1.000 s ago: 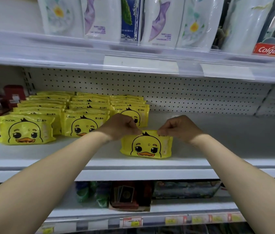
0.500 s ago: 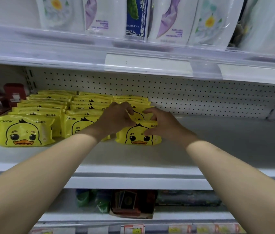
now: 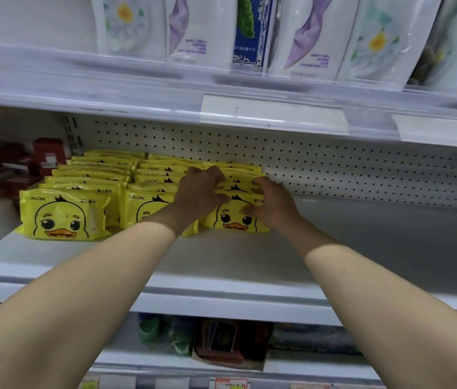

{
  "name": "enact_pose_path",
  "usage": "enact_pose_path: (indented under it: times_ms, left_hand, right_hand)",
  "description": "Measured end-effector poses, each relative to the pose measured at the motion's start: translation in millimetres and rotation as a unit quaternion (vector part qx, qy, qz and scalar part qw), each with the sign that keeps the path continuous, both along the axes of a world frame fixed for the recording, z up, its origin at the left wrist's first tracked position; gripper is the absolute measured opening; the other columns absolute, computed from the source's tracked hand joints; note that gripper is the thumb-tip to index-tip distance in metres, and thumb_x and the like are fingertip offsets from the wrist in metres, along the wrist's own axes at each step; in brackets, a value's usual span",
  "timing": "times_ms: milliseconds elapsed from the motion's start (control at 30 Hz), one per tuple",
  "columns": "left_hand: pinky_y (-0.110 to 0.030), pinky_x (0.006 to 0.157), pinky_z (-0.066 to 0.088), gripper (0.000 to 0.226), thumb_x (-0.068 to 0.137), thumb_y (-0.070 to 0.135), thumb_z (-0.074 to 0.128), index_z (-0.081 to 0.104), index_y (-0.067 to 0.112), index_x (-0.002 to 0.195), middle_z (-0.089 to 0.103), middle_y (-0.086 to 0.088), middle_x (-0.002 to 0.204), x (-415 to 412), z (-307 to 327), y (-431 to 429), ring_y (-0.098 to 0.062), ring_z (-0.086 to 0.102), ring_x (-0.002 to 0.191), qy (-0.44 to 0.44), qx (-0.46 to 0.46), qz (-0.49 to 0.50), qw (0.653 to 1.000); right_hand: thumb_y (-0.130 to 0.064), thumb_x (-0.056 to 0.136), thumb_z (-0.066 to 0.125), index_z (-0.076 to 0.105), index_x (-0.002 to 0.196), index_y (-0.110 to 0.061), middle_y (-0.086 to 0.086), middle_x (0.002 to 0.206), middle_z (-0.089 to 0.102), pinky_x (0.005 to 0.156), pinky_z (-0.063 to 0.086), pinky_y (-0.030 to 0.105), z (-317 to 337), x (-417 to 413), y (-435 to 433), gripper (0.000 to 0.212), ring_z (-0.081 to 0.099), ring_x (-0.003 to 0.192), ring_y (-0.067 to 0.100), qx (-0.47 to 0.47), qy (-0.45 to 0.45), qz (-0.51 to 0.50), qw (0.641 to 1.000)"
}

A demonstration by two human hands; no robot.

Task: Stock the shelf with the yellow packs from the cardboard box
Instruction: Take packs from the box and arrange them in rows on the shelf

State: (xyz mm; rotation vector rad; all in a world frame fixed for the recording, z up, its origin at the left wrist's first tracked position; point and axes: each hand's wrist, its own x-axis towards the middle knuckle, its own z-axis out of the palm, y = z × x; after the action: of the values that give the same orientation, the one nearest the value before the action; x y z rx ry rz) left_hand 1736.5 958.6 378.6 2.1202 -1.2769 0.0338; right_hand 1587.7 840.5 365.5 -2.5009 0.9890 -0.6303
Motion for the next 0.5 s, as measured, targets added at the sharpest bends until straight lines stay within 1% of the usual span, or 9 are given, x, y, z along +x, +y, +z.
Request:
enact_pose_path:
  times_ms: [67,167,267,333,433,500]
  left_hand:
    - [-0.039,0.095,0.043,0.047,0.077,0.035,0.079,0.06,0.024,0.119,0.063,-0.001,0.118,-4.0,5.3,12.8,-0.026,0.041,0.122,-0.007,-0.017,-0.004,1.0]
    - [-0.037,0.096,0.041,0.046,0.079,0.036,0.077,0.06,0.025,0.121,0.06,-0.002,0.124,-8.8,13.7,38.9,-0.027,0.041,0.125,-0.014,-0.026,-0.002,1.0]
    - [-0.036,0.098,0.04,0.048,0.079,0.034,0.076,0.058,0.027,0.123,0.054,-0.004,0.13,-13.9,22.9,69.6,-0.028,0.04,0.126,-0.007,-0.013,0.023,1.0]
    - [-0.035,0.1,0.042,0.052,0.077,0.035,0.078,0.057,0.029,0.124,0.051,-0.006,0.134,-15.4,27.1,94.0,-0.029,0.041,0.128,-0.004,0.015,0.04,0.999]
    - [-0.037,0.102,0.044,0.062,0.072,0.04,0.083,0.055,0.029,0.127,0.046,-0.008,0.137,-18.2,26.4,136.0,-0.03,0.042,0.129,0.01,0.055,0.051,0.997]
    - [-0.041,0.102,0.044,0.067,0.073,0.046,0.081,0.053,0.027,0.13,0.047,-0.009,0.137,-21.5,22.8,165.9,-0.033,0.042,0.128,0.0,0.082,0.052,0.995]
  right_hand:
    - [-0.039,0.073,0.084,0.046,0.141,-0.023,0.006,0.135,0.054,0.096,0.042,0.034,2.2,-4.4,9.3,0.079,0.044,0.127,0.025,-0.027,0.008,-0.006,1.0]
    - [-0.041,0.077,0.08,0.047,0.14,-0.023,0.004,0.138,0.054,0.099,0.04,0.035,12.8,-13.2,30.7,0.073,0.039,0.132,0.025,-0.06,0.015,-0.009,0.998]
    - [-0.045,0.079,0.077,0.045,0.141,-0.027,0.004,0.139,0.054,0.101,0.04,0.036,30.3,-20.5,59.4,0.073,0.035,0.136,0.026,-0.073,0.045,-0.007,0.996]
    - [-0.047,0.078,0.077,0.044,0.143,-0.031,0.003,0.142,0.052,0.102,0.039,0.036,41.7,-23.4,84.9,0.074,0.033,0.137,0.027,-0.084,0.076,-0.009,0.994]
    - [-0.045,0.078,0.078,0.043,0.144,-0.036,0.005,0.146,0.049,0.108,0.04,0.036,50.7,-28.7,126.6,0.076,0.036,0.137,0.029,-0.069,0.1,-0.009,0.992]
    - [-0.047,0.079,0.078,0.044,0.144,-0.035,0.006,0.142,0.052,0.104,0.045,0.037,50.3,-34.6,156.4,0.074,0.045,0.131,0.03,-0.055,0.104,-0.006,0.993]
